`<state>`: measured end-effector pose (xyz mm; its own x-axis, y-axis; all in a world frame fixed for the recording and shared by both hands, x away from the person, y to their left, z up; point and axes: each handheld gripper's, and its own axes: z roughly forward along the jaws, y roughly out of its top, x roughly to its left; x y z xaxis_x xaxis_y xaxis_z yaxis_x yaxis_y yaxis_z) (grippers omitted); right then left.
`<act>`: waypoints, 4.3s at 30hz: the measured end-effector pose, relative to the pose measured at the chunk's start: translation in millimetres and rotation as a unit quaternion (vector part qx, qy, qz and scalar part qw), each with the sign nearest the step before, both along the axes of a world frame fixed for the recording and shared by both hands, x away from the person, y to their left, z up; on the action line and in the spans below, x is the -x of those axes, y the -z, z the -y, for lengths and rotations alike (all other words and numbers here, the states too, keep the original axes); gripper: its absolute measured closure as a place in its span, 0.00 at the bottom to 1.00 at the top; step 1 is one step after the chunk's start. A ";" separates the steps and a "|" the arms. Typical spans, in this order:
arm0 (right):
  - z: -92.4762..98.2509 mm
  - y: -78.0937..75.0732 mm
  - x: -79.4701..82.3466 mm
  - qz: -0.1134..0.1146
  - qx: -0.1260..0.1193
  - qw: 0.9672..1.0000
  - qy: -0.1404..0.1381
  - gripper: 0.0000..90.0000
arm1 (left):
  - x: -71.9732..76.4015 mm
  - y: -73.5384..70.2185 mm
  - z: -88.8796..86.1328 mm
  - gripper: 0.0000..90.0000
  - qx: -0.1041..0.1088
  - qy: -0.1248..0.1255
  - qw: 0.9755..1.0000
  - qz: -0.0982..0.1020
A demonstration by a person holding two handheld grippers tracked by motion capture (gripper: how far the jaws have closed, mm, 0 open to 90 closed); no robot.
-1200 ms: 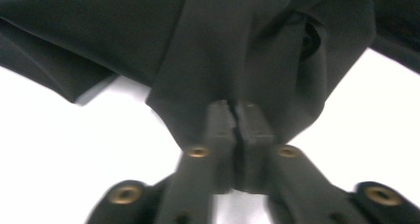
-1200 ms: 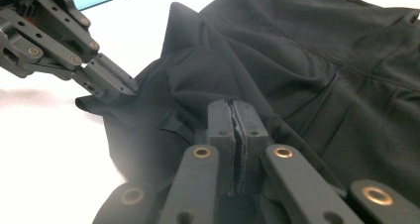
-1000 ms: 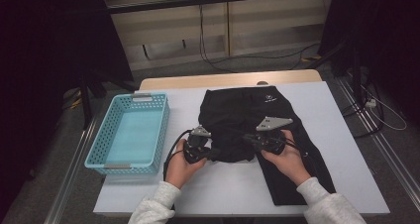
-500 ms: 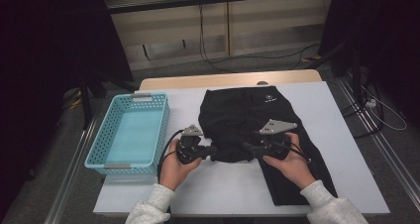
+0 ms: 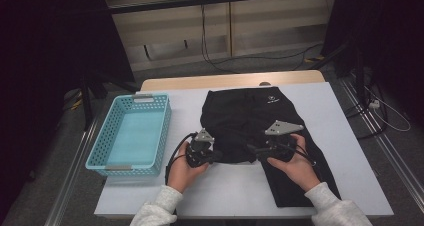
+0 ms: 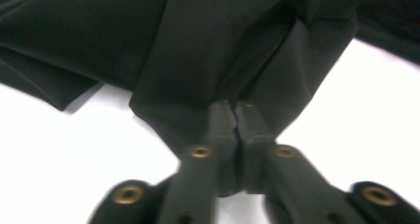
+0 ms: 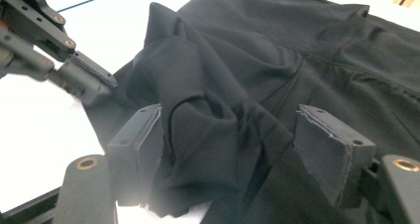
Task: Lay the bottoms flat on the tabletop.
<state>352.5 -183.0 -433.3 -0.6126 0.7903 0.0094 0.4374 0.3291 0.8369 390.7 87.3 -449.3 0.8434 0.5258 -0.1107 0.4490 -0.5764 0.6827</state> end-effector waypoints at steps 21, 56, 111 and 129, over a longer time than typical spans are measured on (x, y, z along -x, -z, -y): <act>-23.8 -9.4 36.8 0.022 0.015 0.997 -0.070 0.66 | 17.7 -32.4 -26.3 1.00 0.071 -0.035 0.997 -0.005; -7.5 -13.0 24.4 0.000 -0.023 0.996 -0.083 1.00 | 19.3 -35.4 -35.8 1.00 0.073 -0.049 0.996 -0.007; -25.4 -5.9 23.4 0.006 -0.018 0.998 -0.058 0.74 | 8.6 -21.3 -37.9 0.99 0.089 -0.074 0.993 -0.028; -55.5 28.9 23.7 -0.057 0.049 0.990 -0.118 0.99 | 9.1 -21.4 -33.4 0.99 0.076 -0.069 0.994 -0.029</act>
